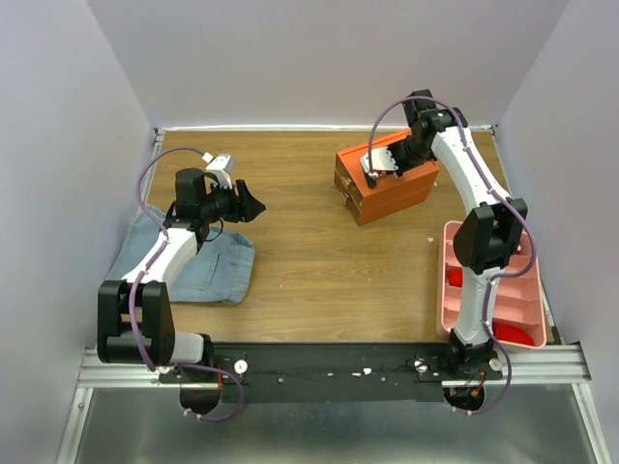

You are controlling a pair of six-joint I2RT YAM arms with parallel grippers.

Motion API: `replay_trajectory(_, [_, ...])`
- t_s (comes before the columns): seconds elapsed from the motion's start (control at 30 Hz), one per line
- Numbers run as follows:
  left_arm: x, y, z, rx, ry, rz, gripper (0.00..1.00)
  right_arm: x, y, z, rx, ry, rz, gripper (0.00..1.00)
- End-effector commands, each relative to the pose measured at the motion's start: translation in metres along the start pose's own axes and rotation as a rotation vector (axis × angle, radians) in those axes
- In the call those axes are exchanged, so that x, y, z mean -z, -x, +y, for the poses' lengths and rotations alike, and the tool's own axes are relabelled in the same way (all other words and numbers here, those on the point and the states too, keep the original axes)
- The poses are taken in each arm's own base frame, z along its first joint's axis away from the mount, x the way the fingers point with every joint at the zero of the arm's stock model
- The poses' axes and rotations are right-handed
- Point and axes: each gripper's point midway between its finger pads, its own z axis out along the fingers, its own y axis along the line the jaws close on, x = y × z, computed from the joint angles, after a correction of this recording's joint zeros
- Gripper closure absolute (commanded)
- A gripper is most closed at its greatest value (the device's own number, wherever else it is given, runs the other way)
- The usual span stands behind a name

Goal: Sort the tools into containers

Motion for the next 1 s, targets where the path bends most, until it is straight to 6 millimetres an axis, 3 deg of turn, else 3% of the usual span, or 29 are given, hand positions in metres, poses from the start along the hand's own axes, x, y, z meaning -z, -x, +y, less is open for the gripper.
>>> replay_trajectory(0.0, [0.0,-0.001,0.004,-0.011,0.001,0.016,0.38,-0.012,-0.002,-0.006,0.038,-0.017,-0.003,0.89])
replay_trajectory(0.17, [-0.001,-0.008,0.008,0.004,0.008,0.046,0.38,-0.027,-0.007,-0.023,0.035,-0.07,0.005,0.88])
replay_trajectory(0.27, [-0.003,-0.007,0.008,0.006,0.005,0.049,0.38,-0.033,-0.012,-0.038,-0.008,-0.128,0.03,0.78])
replay_trajectory(0.37, [-0.003,-0.005,0.008,-0.001,0.004,0.046,0.38,-0.027,-0.015,-0.052,-0.04,-0.185,0.045,0.57])
replay_trajectory(0.4, [-0.003,-0.003,0.008,-0.004,0.004,0.042,0.38,-0.018,-0.014,-0.058,-0.048,-0.214,0.044,0.46])
replay_trajectory(0.5, [-0.002,-0.001,0.005,-0.011,-0.005,0.03,0.37,0.003,-0.004,-0.067,-0.065,-0.274,0.009,0.3])
replay_trajectory(0.57, [-0.001,0.002,0.002,-0.018,-0.016,0.013,0.33,0.029,0.009,-0.071,-0.073,-0.329,-0.018,0.01])
replay_trajectory(0.7, [0.002,0.014,-0.004,-0.034,-0.031,-0.024,0.23,0.076,0.029,-0.07,-0.12,-0.458,-0.057,0.0])
replay_trajectory(0.73, [0.004,0.018,-0.006,-0.043,-0.034,-0.033,0.18,0.084,0.029,-0.072,-0.163,-0.497,-0.062,0.0])
replay_trajectory(0.77, [0.005,0.023,-0.008,-0.049,-0.036,-0.043,0.06,0.099,0.034,-0.064,-0.185,-0.529,-0.066,0.0])
replay_trajectory(0.8, [0.005,0.027,-0.009,-0.056,-0.038,-0.05,0.01,0.103,0.036,-0.06,-0.219,-0.548,-0.071,0.0])
replay_trajectory(0.83, [0.007,0.031,-0.011,-0.067,-0.039,-0.059,0.01,0.116,0.036,-0.063,-0.301,-0.617,-0.087,0.0])
replay_trajectory(0.97, [0.009,0.049,-0.011,-0.116,-0.015,-0.087,0.01,0.133,0.034,-0.04,-0.597,-0.693,-0.106,0.0])
